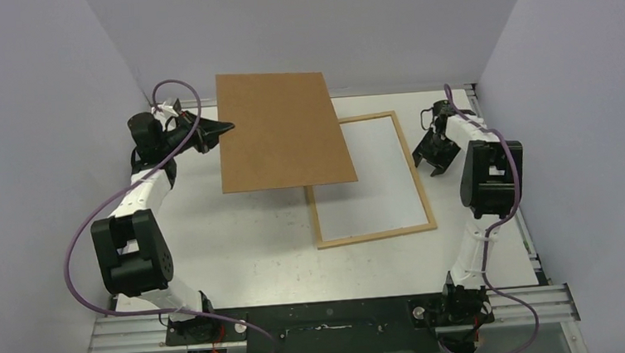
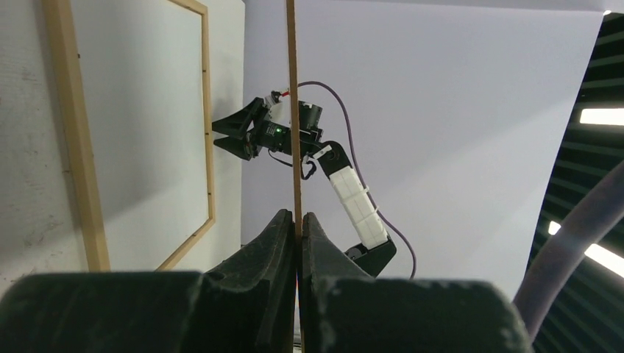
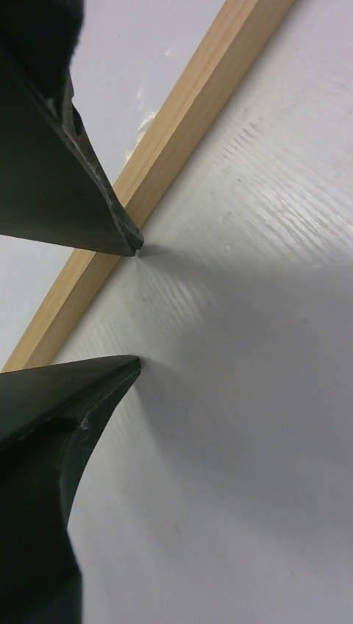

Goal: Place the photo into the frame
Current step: Move the photo frame to the center of the board.

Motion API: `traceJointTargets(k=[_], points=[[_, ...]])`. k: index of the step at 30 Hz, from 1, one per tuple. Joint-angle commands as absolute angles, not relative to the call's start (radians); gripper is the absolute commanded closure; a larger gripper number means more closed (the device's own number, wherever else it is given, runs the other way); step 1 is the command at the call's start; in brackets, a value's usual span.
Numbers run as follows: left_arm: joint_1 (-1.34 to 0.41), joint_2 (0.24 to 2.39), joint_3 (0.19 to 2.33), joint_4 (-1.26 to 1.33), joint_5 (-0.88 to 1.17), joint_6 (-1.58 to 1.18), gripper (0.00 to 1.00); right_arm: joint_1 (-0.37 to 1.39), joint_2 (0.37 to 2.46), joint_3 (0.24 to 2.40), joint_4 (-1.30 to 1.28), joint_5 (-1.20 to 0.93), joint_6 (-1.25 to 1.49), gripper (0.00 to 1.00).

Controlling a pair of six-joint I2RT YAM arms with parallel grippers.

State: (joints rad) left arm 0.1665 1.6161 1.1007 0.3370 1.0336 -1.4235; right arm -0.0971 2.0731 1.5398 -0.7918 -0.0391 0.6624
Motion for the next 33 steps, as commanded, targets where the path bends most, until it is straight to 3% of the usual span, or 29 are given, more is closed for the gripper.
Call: traceJointTargets(k=[1, 11, 18, 25, 33], points=[[0.141, 1.605, 1.162, 0.388, 1.041, -1.403, 1.0, -0.019, 2.032, 1.461, -0.822, -0.055, 0.776, 0.47], [0.106, 1.598, 1.14, 0.222, 1.041, -1.236, 1.0, 0.111, 1.987, 1.389, -0.711, -0.164, 0.845, 0.45], [0.086, 1.624, 1.159, 0.116, 1.063, -1.137, 1.0, 0.011, 1.862, 1.345, -0.67, -0.19, 0.785, 0.38], [0.073, 1.675, 1.162, 0.349, 1.124, -1.322, 1.0, -0.038, 1.669, 1.251, -0.413, -0.633, 0.753, 0.18], [0.029, 1.708, 1.196, 0.456, 1.135, -1.434, 1.0, 0.051, 1.532, 1.115, 0.157, -0.787, 1.163, 0.09]])
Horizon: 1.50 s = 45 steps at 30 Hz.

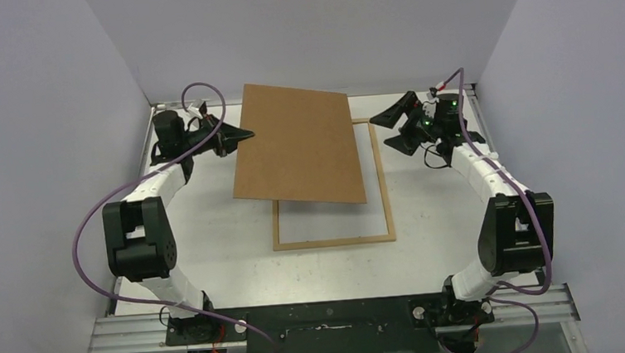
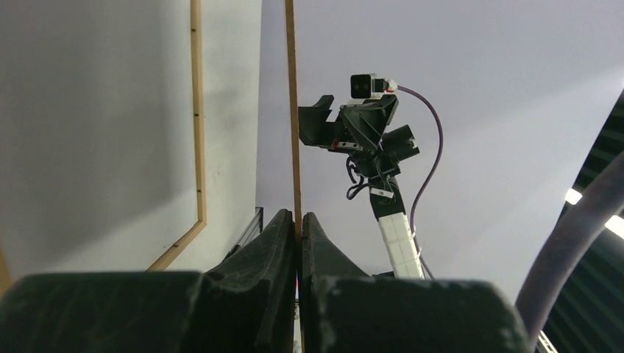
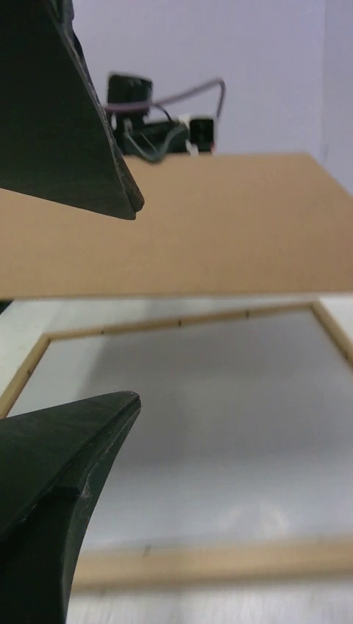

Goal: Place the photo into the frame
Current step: Move the photo frame to the center of the board, then place the photo frame item in the photo frame.

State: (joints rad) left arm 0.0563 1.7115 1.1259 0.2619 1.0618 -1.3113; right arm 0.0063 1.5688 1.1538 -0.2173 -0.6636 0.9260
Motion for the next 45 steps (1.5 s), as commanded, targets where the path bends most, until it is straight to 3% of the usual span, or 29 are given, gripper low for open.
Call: traceJointTargets(k=[1, 8, 15, 20, 24, 28, 33, 35, 45], points=[[0.026, 1.712, 1.195, 0.507, 1.136, -1.464, 1.0, 0.062, 1.538, 1.117, 0.184, -0.786, 1.184, 0.09], [0.008, 1.745, 1.197, 0.693, 1.137, -1.616, 1.0, 0.105, 1.583, 1.119, 0.28, -0.782, 1.253, 0.1], [0.008, 1.752, 1.204, 0.693, 1.128, -1.62, 1.0, 0.128, 1.607, 1.079, 0.576, -0.831, 1.432, 0.29], [0.008, 1.755, 1.204, 0.661, 1.118, -1.595, 1.0, 0.136, 1.636, 1.051, 0.798, -0.856, 1.585, 0.54], [0.008, 1.75, 1.196, 0.627, 1.102, -1.563, 0.99, 0.143, 1.621, 1.059, 0.712, -0.867, 1.516, 0.75], [0.008, 1.731, 1.194, 0.48, 1.084, -1.451, 0.78, 0.142, 1.601, 1.09, 0.515, -0.87, 1.371, 1.0], [0.008, 1.706, 1.246, -0.034, 0.996, -1.059, 0.48, 0.131, 1.598, 1.181, 0.12, -0.855, 1.117, 1.0], [0.018, 1.709, 1.238, -0.1, 0.984, -0.995, 0.42, 0.133, 1.605, 1.218, -0.039, -0.841, 1.033, 1.0], [0.067, 1.761, 1.216, -0.42, 0.781, -0.69, 0.34, 0.132, 1.652, 1.193, 0.043, -0.824, 1.133, 1.0]])
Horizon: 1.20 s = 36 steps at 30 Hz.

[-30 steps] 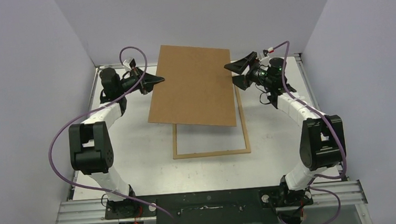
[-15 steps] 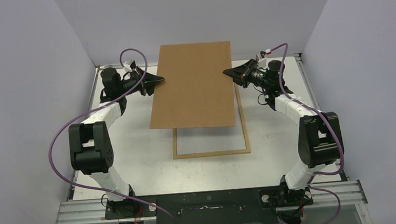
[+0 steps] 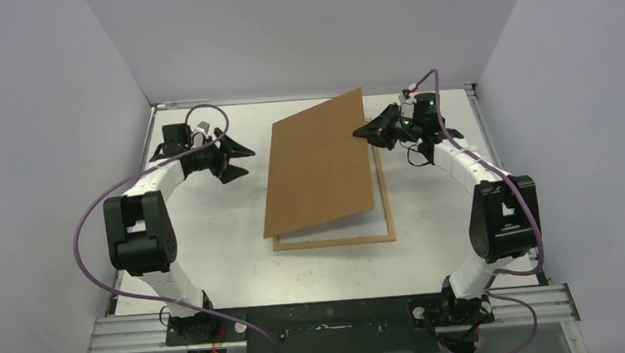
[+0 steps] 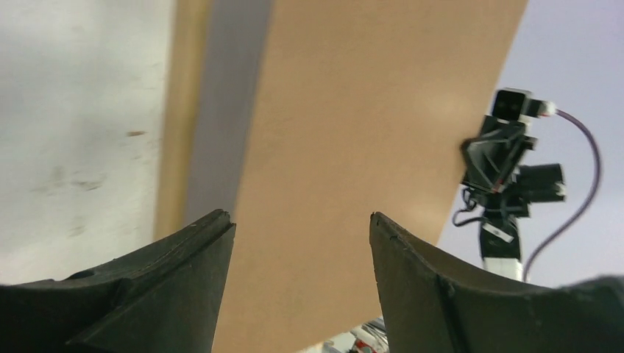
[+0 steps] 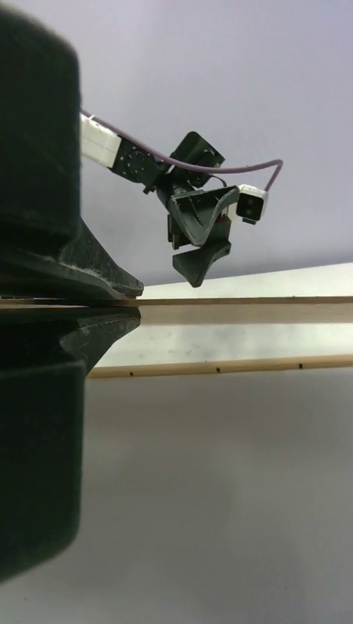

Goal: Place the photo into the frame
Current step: Place the photo frame item in the photo frame.

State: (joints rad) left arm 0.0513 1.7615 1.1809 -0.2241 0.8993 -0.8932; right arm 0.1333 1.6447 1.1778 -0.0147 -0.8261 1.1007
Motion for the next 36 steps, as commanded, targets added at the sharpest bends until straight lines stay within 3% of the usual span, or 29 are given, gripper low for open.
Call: traceJointTargets(k=[1, 6, 18, 36], points=[[0.067, 1.772, 1.216, -0.441, 0.761, -0.668, 0.34, 0.132, 1.663, 1.203, 0.047, -0.823, 1.138, 1.0], [0.082, 1.806, 1.201, -0.48, 0.674, -0.614, 0.34, 0.13, 1.7, 1.227, 0.028, -0.81, 1.105, 1.0], [0.063, 1.893, 1.208, -0.395, 0.753, -0.628, 0.35, 0.112, 1.752, 1.336, -0.201, -0.875, 0.778, 1.0], [-0.051, 2.053, 1.325, -0.411, 0.753, -0.62, 0.39, 0.108, 1.823, 1.31, -0.11, -0.907, 0.765, 1.0]])
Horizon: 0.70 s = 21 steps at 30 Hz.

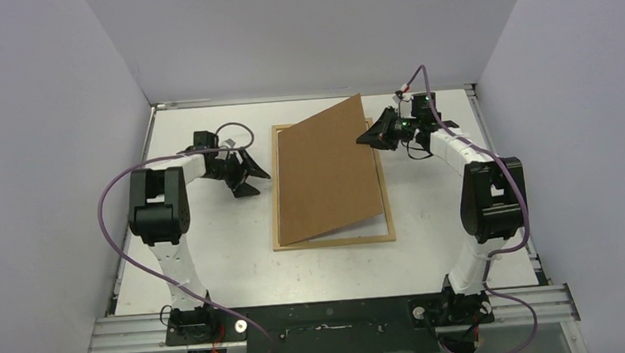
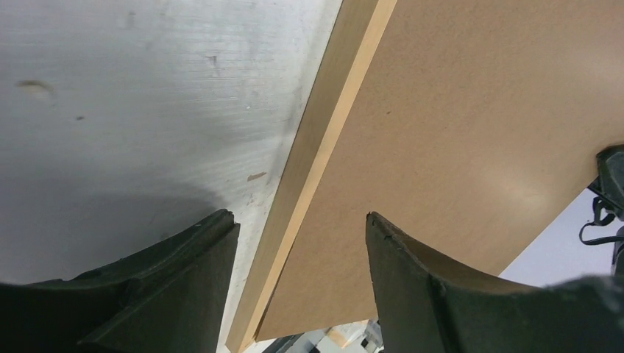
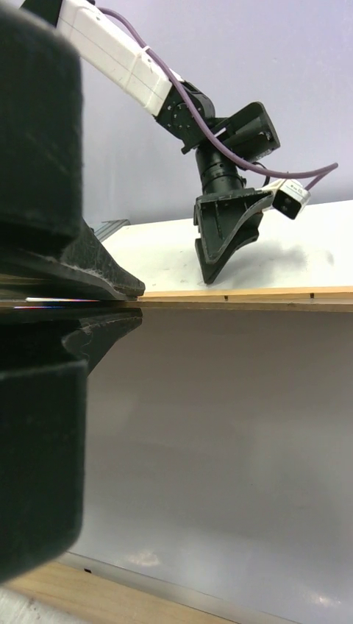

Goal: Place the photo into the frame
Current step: Place the photo frame item in the photo frame.

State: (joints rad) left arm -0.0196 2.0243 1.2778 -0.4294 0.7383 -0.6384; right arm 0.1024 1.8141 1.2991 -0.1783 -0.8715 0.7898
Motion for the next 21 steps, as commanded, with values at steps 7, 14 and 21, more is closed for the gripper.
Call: traceJointTargets(k=[7, 14, 21], points=[[-0.074, 2.091, 1.359, -0.425, 0.739, -0.611, 0.45, 0.106, 1.846, 1.312, -0.103, -0.884, 0.734, 1.0], [-0.077, 2.104, 1.365, -0.457, 0.711, -0.576, 0.54, 0.101, 1.849, 1.307, -0.088, -0.85, 0.746, 1.0], [-0.077, 2.12, 1.384, -0.506, 0.673, -0.524, 0.57, 0.101, 1.868, 1.319, -0.061, -0.85, 0.747, 1.0]])
